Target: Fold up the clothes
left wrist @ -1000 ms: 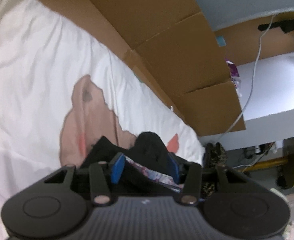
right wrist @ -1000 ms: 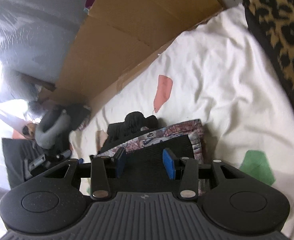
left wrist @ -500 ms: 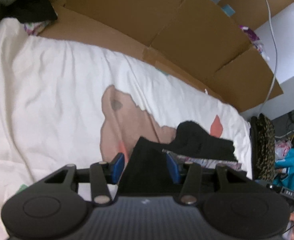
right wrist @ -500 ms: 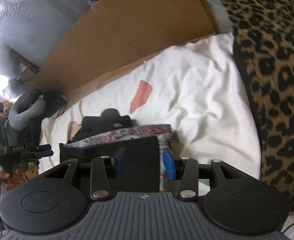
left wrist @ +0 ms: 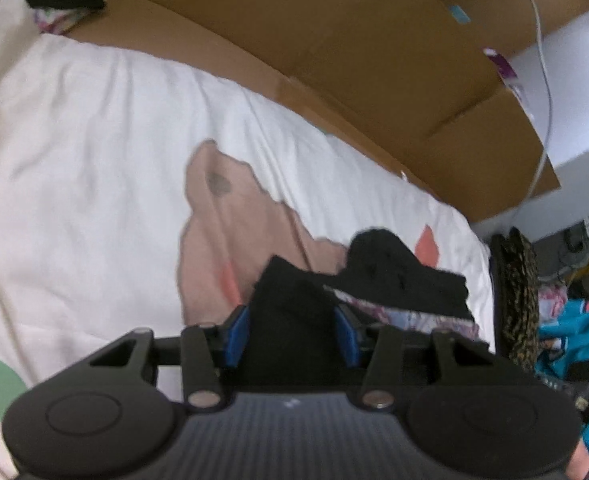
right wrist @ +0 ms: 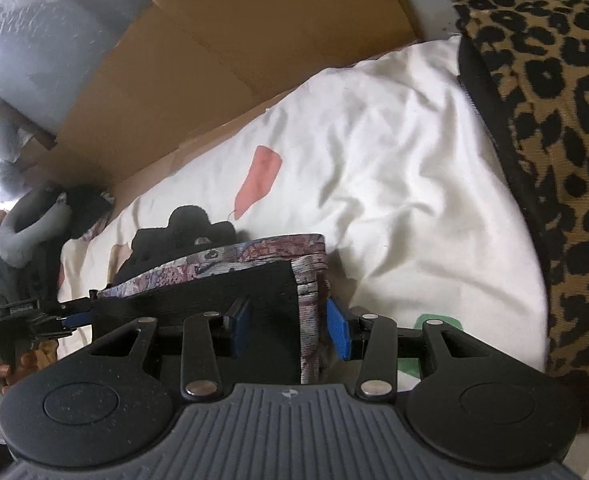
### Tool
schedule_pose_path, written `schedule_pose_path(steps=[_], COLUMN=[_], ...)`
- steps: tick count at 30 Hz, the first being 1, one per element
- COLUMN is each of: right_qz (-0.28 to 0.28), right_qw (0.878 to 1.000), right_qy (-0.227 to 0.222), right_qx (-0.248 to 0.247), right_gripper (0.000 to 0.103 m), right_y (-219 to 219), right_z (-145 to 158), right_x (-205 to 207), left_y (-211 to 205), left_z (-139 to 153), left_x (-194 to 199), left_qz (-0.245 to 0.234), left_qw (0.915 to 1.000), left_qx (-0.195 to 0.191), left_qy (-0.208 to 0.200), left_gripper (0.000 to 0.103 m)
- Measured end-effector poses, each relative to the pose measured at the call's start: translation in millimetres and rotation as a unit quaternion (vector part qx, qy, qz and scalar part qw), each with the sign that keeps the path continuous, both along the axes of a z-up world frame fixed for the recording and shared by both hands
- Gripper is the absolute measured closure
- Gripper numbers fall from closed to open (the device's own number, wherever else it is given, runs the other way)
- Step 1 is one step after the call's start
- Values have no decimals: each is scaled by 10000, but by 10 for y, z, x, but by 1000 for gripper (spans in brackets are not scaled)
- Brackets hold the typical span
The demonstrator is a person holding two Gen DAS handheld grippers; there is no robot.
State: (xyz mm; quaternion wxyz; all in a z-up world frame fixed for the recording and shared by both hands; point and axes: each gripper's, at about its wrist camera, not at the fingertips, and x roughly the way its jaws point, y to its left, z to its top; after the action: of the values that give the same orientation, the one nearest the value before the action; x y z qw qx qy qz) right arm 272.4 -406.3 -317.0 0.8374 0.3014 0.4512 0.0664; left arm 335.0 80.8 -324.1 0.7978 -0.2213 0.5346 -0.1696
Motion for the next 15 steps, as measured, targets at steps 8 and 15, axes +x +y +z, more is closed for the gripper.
schedule_pose_path(steps=[8,15], right_qz=[186,150], right_qw=[9995,9981], right_qy=[-194,-477], right_qx=[-182,-349], right_gripper=[100,101], right_y=[66,47], right_z=[187,431], right_x=[7,26], left_y=[-92,-103], left_z=[66,232], left_x=[-96,-95], left_qz=[-121,-119], left_qw=[9987,9970], left_qx=[366,441], left_qy=[-325,-627], left_gripper=[99,101])
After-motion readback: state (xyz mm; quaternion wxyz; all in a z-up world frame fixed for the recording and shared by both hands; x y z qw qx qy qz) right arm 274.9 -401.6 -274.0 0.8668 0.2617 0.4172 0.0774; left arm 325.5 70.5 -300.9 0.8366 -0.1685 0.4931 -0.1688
